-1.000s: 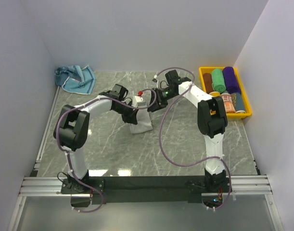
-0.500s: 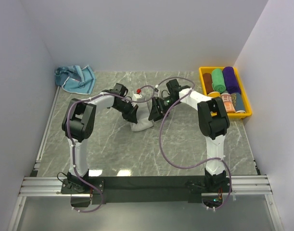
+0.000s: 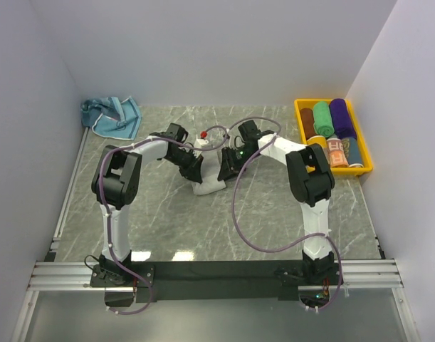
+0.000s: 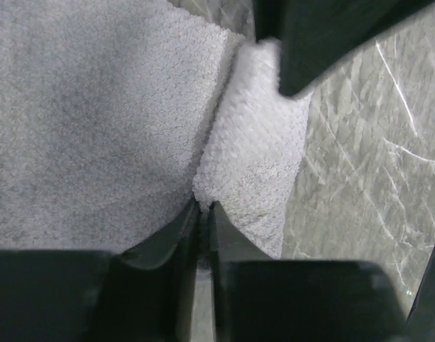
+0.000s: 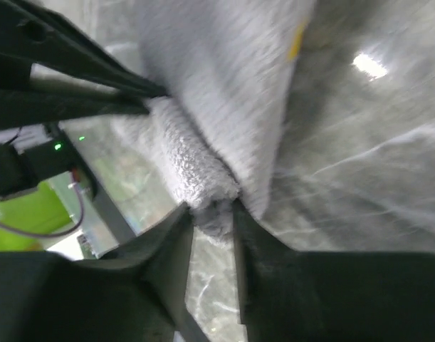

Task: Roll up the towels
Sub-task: Roll the towel

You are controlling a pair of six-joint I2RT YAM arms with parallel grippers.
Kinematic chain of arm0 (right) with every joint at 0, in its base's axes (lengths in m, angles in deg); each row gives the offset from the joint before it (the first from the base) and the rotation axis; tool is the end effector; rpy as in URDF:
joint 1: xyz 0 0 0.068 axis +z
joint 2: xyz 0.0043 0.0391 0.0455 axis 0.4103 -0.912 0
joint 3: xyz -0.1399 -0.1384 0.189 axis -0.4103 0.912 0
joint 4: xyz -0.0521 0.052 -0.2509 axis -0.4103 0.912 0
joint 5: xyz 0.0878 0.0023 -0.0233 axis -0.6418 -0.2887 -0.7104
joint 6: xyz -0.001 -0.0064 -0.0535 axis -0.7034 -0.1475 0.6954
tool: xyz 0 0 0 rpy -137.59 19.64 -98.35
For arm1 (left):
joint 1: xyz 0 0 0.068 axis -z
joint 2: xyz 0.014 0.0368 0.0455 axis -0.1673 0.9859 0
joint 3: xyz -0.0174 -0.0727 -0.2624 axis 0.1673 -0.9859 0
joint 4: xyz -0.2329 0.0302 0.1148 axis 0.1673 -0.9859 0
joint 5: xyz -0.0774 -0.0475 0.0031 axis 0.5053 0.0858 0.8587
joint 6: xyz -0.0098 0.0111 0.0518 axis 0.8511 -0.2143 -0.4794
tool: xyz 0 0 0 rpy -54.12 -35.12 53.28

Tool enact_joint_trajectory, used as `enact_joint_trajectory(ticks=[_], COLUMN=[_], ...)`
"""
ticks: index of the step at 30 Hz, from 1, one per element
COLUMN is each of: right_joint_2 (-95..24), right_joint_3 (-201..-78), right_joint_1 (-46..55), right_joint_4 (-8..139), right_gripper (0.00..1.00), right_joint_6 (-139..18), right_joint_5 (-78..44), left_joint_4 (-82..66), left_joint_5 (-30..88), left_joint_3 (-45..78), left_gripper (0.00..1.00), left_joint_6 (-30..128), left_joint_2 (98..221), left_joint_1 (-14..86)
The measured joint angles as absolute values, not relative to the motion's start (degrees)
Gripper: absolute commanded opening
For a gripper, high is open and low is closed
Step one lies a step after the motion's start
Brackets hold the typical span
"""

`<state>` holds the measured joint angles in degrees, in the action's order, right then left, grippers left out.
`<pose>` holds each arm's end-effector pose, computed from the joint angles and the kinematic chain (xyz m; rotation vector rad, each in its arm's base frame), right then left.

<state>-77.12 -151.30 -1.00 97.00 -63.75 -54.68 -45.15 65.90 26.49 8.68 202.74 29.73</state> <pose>0.3897 0.1950 0.1505 -0.5349 2.6891 1.2621 0.3766 -0.1646 0.1500 1.2192 2.2935 -1.0465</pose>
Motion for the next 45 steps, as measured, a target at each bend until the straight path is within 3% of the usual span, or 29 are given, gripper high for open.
enact_joint_trajectory(ticks=[4,7,16,26,31,38,41,45], right_joint_2=[-79.3,-80.7,-81.1,-81.1,-81.1,-81.1,-80.4,-77.4], right_joint_3=[-153.4,-153.9,-154.1,-154.1,-154.1,-153.3,-151.5,-146.8], right_joint_1=[-0.8,-0.5,0.9,2.4,2.4,2.2,1.2,-1.4], right_joint_4=[97.6,97.7,98.0,98.4,98.4,97.6,96.2,94.4], right_gripper=[0.13,0.09,0.07,0.06,0.06,0.05,0.14,0.24], right_joint_6=[-65.1,-65.9,-67.9,-69.1,-69.5,-70.6,-70.9,-70.0], right_joint_5=[-52.7,-51.8,-50.4,-50.2,-50.2,-51.5,-53.2,-55.8], left_joint_4=[-43.6,-41.7,-32.1,-22.3,-19.7,-21.5,-25.1,-32.6], left_joint_5=[65.7,64.1,53.6,40.8,37.3,36.4,38.7,45.4], left_joint_3=[24.3,18.1,5.1,-3.6,-3.8,-2.1,0.3,6.5], left_gripper=[0.29,0.34,0.55,0.57,0.51,0.13,0.04,0.01], left_joint_6=[8.7,8.3,6.4,1.7,-1.4,-4.6,-5.3,-5.7], left_joint_2=[201.2,195.0,175.5,173.6,176.8,180.7,181.9,185.6], left_joint_1=[28.9,28.3,32.5,44.7,45.9,46.1,45.0,42.3])
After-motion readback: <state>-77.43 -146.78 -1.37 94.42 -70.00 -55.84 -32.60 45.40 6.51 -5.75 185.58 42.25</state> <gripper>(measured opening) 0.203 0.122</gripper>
